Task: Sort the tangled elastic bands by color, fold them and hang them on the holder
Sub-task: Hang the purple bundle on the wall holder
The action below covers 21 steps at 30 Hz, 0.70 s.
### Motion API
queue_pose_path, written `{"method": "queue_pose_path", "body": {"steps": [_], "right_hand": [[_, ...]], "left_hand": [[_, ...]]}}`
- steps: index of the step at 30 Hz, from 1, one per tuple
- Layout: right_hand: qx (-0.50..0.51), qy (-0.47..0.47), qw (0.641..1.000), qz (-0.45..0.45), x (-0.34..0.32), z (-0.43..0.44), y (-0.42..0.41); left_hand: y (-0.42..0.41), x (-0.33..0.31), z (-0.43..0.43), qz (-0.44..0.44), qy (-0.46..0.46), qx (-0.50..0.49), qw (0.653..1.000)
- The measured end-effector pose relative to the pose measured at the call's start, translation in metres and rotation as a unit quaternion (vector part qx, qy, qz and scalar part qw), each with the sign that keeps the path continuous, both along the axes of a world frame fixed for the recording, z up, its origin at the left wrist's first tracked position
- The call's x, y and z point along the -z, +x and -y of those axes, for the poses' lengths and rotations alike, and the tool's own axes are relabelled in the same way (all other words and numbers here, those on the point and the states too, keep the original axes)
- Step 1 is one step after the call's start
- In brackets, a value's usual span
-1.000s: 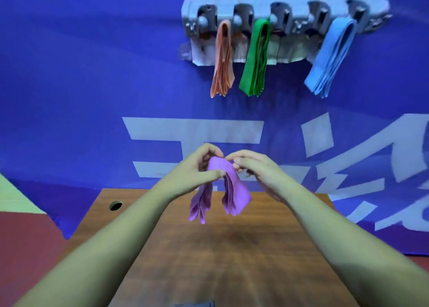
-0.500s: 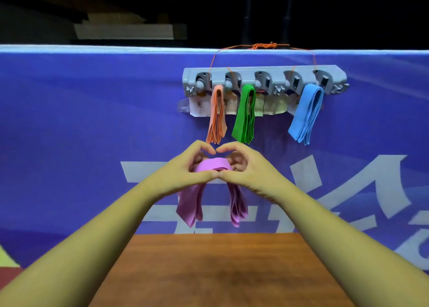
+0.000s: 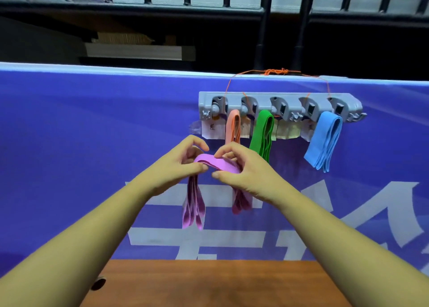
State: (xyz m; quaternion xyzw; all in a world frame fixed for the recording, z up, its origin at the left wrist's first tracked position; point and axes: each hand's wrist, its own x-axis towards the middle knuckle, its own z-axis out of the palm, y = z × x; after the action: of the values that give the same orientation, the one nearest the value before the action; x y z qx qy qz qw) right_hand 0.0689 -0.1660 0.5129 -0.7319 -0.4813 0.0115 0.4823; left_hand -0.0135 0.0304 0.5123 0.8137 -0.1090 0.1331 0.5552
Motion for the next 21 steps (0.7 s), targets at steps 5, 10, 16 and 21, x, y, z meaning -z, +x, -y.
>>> {"method": "queue_pose_path", "body": {"steps": [5, 10, 16, 21], "right_hand": [[0.056, -0.021, 0.993, 0.098, -0.012, -0.026, 0.006], [0.099, 0.061, 0.99, 0.074, -0.034, -0.051, 0.019], [0.188, 0.154, 0.967, 0.076, -0.068, -0.079, 0.031], [0.272, 0.117, 0.947, 0.121, -0.07, -0.093, 0.045]], "left_hand": [[0.008, -0.022, -0.034, -0.009, 0.044, 0.039, 0.998], [0.019, -0.049, -0.057, 0.015, 0.163, 0.036, 0.986], [0.043, -0.077, -0.064, 0.095, 0.087, -0.023, 0.991], [0.079, -0.069, -0.065, 0.116, 0.068, -0.101, 0.986]]}}
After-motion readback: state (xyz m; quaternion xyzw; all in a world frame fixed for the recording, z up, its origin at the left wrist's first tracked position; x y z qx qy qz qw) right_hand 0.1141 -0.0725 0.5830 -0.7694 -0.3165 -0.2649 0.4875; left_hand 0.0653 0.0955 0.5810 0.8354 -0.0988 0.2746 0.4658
